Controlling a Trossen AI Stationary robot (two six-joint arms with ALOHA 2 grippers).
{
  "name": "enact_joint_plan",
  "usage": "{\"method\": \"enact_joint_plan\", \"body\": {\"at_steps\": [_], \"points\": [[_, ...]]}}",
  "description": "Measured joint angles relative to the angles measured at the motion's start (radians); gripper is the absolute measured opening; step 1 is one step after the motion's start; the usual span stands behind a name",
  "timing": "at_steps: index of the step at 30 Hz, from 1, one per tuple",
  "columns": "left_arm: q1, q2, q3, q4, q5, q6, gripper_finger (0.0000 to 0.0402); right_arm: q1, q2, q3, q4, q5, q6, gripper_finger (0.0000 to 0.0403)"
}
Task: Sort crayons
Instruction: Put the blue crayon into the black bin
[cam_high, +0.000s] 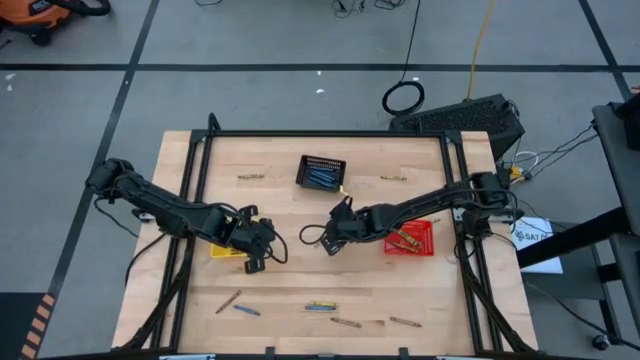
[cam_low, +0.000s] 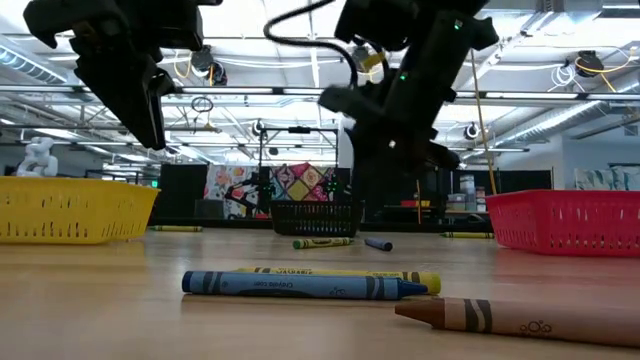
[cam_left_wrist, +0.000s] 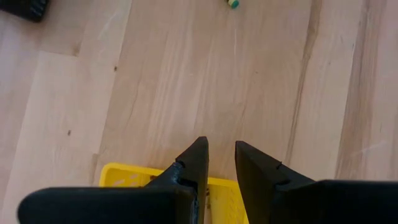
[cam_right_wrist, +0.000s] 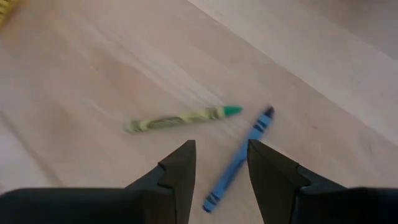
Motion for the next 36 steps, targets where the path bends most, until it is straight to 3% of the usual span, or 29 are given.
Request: {"method": "enact_joint_plan", "body": {"at_steps": [4,28,32,36], "points": [[0.000,0.000,0.000,0.003,0.000,0.002,0.0082,0.001,0.027,0.001,-0.072,0.000,0.050,0.0132],[0.000,0.000,0.000,0.009,-0.004,0.002,0.0082,0.002,0.117,0.003,-0.036,0.008,0.052,0.0130],[0.000,0.000,0.000,0.009,-0.004,0.002,0.0082,0.002,0.118,0.003,-0.044,0.008,0.034,0.0107],[0.000,0.000,0.000,0.009,-0.008,0.002,0.0082,0.001,0.119,0.003,-0.068,0.006,0.010,0.0057]]}}
